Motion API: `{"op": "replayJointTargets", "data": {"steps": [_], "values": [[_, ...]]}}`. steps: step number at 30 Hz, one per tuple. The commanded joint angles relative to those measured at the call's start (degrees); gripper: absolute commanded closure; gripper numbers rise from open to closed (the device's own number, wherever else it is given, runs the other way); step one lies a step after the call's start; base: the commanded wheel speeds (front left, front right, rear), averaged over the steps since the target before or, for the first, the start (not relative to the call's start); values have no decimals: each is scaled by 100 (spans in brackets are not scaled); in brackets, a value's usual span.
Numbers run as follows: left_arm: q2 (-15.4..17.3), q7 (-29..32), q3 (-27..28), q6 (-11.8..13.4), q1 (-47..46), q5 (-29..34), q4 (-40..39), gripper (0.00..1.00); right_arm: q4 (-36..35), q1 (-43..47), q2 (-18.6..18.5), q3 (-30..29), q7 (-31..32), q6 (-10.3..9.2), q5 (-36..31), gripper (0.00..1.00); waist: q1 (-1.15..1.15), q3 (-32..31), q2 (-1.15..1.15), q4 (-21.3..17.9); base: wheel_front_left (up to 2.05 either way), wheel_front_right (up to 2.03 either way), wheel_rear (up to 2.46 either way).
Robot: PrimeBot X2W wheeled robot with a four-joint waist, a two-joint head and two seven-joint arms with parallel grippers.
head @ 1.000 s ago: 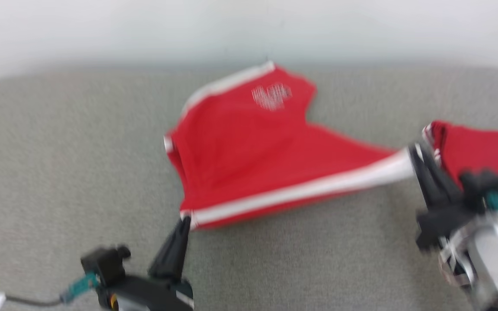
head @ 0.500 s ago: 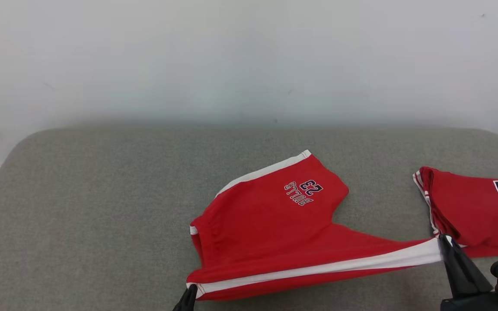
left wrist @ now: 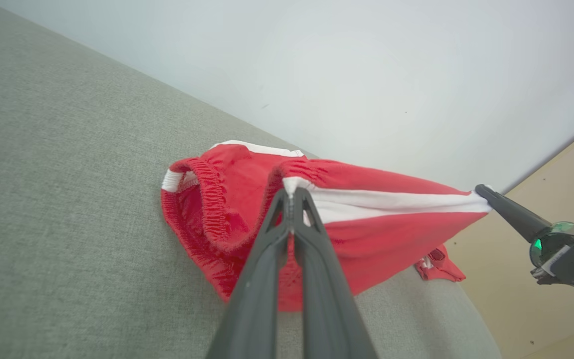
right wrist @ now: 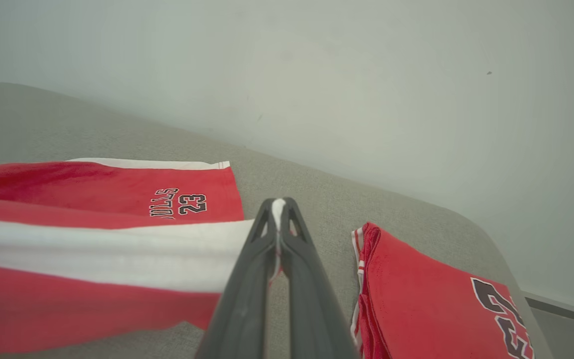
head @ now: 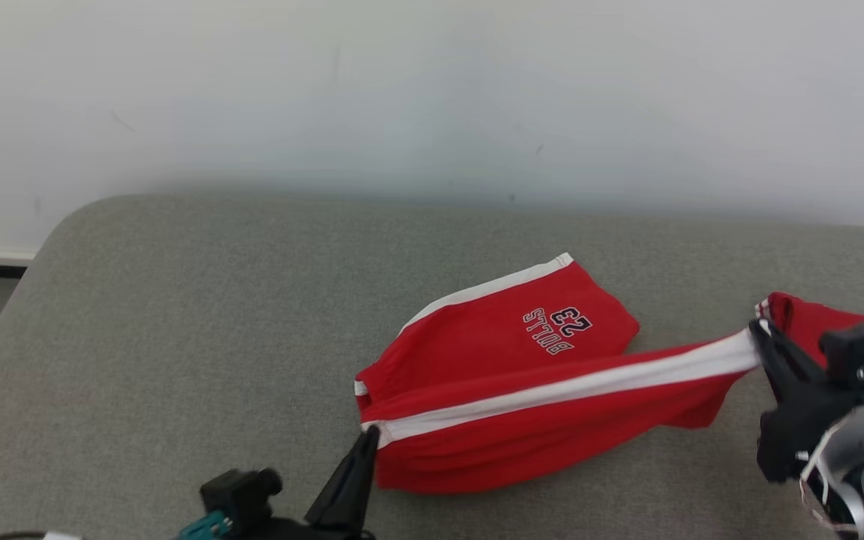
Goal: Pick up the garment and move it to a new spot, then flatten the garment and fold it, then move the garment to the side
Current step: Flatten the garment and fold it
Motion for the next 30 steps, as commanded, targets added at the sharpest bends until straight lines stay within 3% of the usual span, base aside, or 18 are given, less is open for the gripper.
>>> {"op": "replayJointTargets", "data": {"steps": [1,8,16,30], "values": [[-78,25,-28,25,-115,64,53,100,100,-162,-54,32,33,-18,-5,100,0,99,0,105,0,0,0],[-334,250,-93,104,-872,136,582,100,1199,-1548,-95,678,332,-18,-212,100,0,496,0,345,0,0,0],[-534,393,-39,180,-1887,138,1197,100,2278,-3008,-161,1362,190,-18,-288,100,0,1214,0,543,0,0,0],[-763,161,-61,159,-3039,-42,2046,100,3954,-4617,231,1903,-305,-18,-284,100,0,2094,0,751,0,0,0]]}}
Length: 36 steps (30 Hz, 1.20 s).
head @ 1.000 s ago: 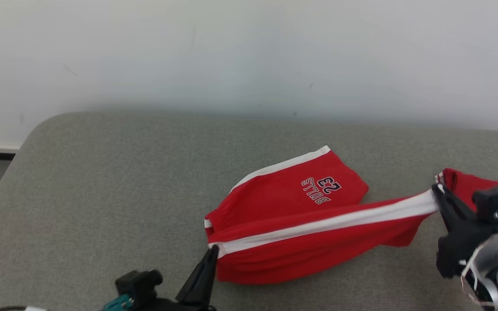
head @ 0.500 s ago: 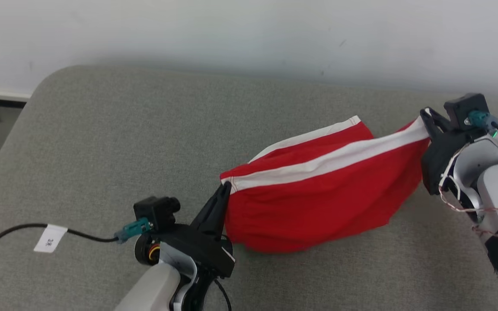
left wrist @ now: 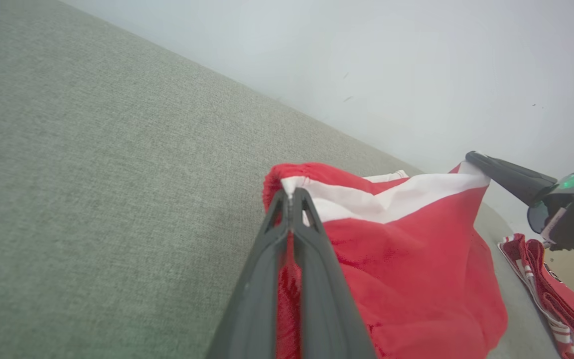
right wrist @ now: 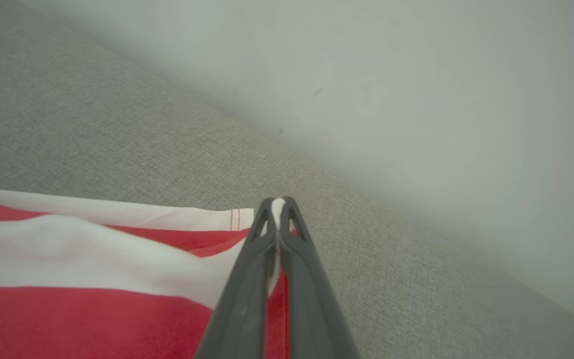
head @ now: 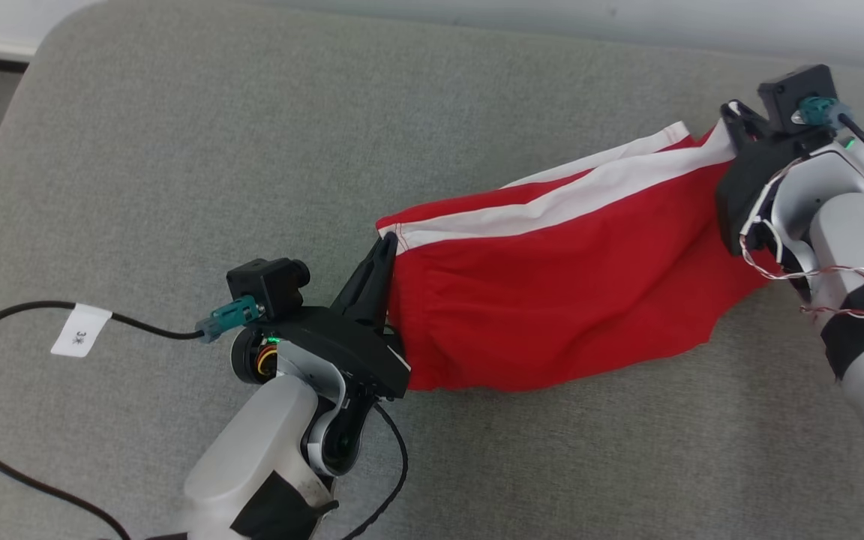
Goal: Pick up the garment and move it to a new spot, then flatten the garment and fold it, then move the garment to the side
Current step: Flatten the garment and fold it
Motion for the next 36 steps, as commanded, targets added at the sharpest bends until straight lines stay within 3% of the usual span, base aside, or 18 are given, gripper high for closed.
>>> {"op": "replayJointTargets", "data": {"steps": [1,11,12,13,14,22,30,36], "values": [[-28,-86,-26,-21,-134,-54,116,100,183,-168,66,92,-91,-18,33,100,-2,224,-1,161,0,0,0],[-47,-254,-189,48,-325,-338,395,98,856,-636,193,366,-465,-18,114,100,-2,250,-1,285,0,0,0],[-48,-270,-218,50,-332,-370,412,73,920,-682,203,376,-533,-18,113,100,-2,240,-1,297,0,0,0],[-48,-288,-240,52,-348,-413,419,4,968,-725,214,383,-602,-18,120,65,-2,233,-1,304,0,0,0],[-47,-299,-259,51,-366,-473,418,0,1036,-754,230,375,-659,-18,147,0,-2,225,-1,312,0,0,0],[-33,-348,-216,41,-365,-463,321,0,1349,-768,300,452,-1078,-18,382,0,-2,3,-1,319,0,0,0],[459,-345,1029,121,986,1634,-1735,0,1659,-365,262,146,-918,-18,1010,0,-2,-589,-1,228,0,0,0],[543,-345,1538,247,2448,2581,-2973,0,1725,279,164,-54,-987,-17,1375,0,-2,-1022,-1,248,0,0,0]]}}
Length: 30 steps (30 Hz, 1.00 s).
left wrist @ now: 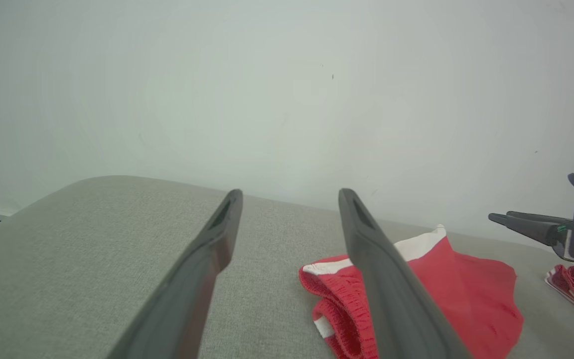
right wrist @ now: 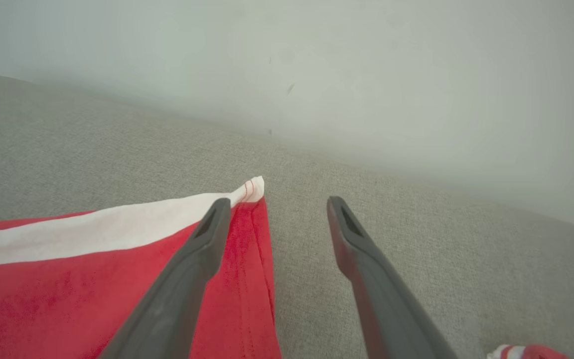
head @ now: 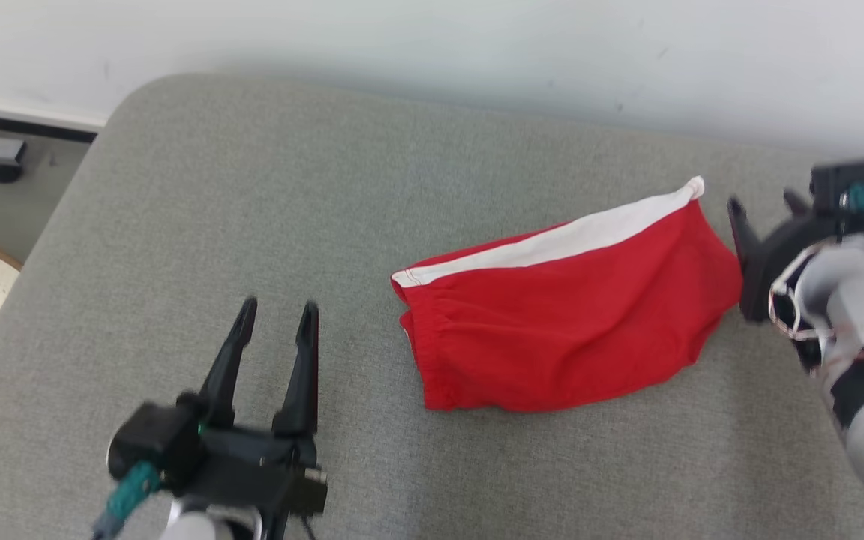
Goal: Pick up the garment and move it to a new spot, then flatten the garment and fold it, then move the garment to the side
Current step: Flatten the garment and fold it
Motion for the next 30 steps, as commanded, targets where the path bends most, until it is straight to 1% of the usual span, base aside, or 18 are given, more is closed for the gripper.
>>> {"op": "replayJointTargets", "data": {"steps": [1,4,6,8,14,16,20,21,22,23,24,25,26,27,30], "values": [[25,-13,75,1,319,157,-194,0,70,278,8,-39,-8,-17,91,0,2,-307,1,8,0,0,0],[46,-14,153,-1,789,333,-444,0,206,575,63,-189,-27,-17,245,0,2,-412,1,33,0,0,0],[24,-13,187,12,1007,396,-571,0,297,748,163,-302,28,-17,373,0,2,-428,1,55,0,0,0],[-8,-14,218,46,1143,423,-662,0,385,835,168,-386,61,-17,428,0,2,-392,1,109,0,0,0],[-104,-14,178,-12,1237,456,-763,0,593,874,101,-653,210,-17,434,0,2,-242,1,311,0,0,0],[-146,-15,130,-47,1223,446,-718,0,667,900,72,-837,371,-17,366,0,2,-174,1,431,0,0,0],[-205,-14,133,-72,1211,394,-665,0,706,1007,116,-1075,715,-17,267,0,2,-137,1,538,0,0,0],[-212,-14,135,-71,1215,382,-648,0,707,1048,113,-1151,810,-18,249,24,2,-132,1,547,0,0,0],[-217,-15,138,-67,1209,376,-635,0,713,1114,115,-1223,936,-18,216,51,2,-127,1,554,0,0,0],[-223,-15,143,-71,1196,370,-623,0,728,1190,130,-1297,1062,-18,175,62,2,-125,1,556,0,0,0],[-230,-15,152,-74,1185,355,-606,0,741,1243,167,-1366,1154,-18,128,70,2,-124,1,552,0,0,0],[-235,-14,163,-70,1175,346,-592,0,747,1273,197,-1431,1203,-18,83,74,2,-128,1,542,0,0,0],[-239,-14,173,-71,1167,339,-583,0,751,1287,217,-1486,1236,-18,28,94,2,-135,1,529,0,0,0],[-243,-14,180,-78,1163,325,-575,0,755,1299,234,-1543,1246,-19,-31,100,2,-145,1,511,0,0,0],[-255,-14,184,-98,1159,299,-529,0,760,1323,265,-1712,1216,-20,-168,100,2,-193,1,444,0,0,0]]}}
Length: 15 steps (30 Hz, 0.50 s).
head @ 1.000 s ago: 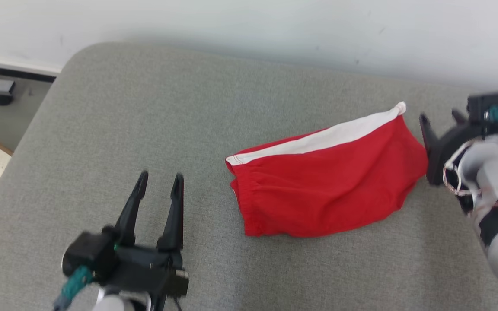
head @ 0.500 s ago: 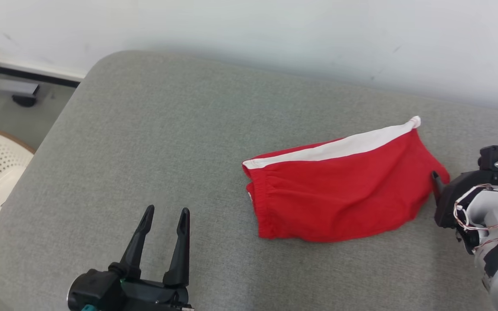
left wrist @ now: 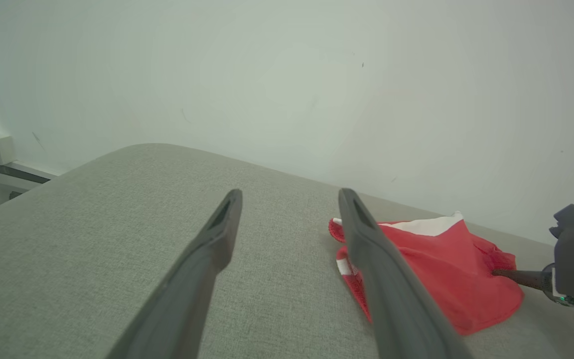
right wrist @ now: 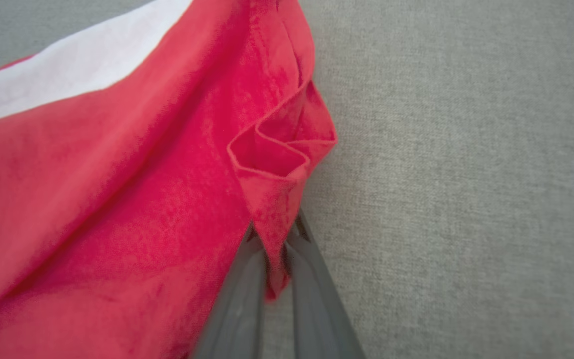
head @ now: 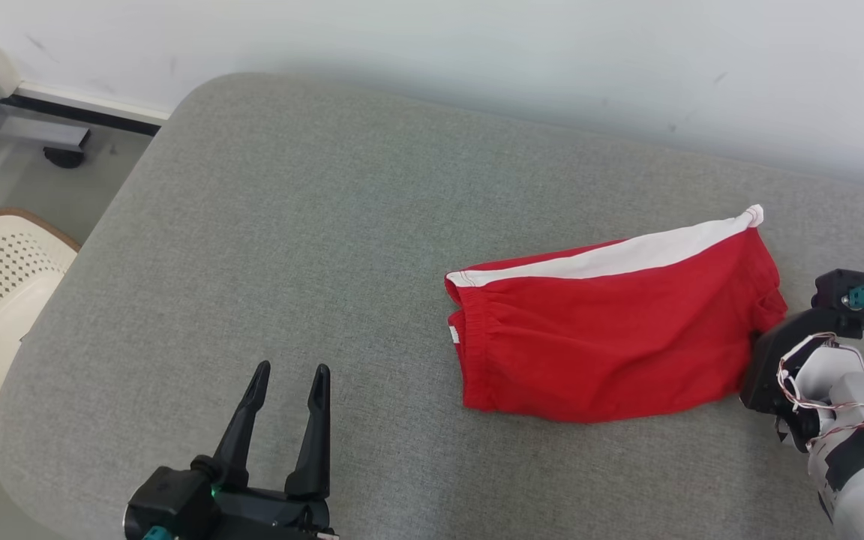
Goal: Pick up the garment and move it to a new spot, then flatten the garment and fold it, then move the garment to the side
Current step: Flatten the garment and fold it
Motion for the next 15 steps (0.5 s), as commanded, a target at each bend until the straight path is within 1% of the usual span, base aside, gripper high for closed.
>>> {"op": "replayJointTargets", "data": {"steps": [1,5,10,15], "values": [[-17,-16,-4,-21,1,-22,33,0,125,257,-4,-52,24,-23,-54,100,0,-55,0,-51,0,0,0],[-24,-16,-44,-29,11,-39,120,0,108,325,97,-317,-149,-22,-192,100,0,-229,0,-124,0,0,0],[26,12,-70,-10,124,-22,183,0,97,535,301,-361,-415,-20,-479,100,0,-492,0,-302,0,0,0],[98,77,-49,87,286,-36,209,0,102,922,442,-432,-560,-20,-649,100,0,-786,0,-480,0,0,0]]}}
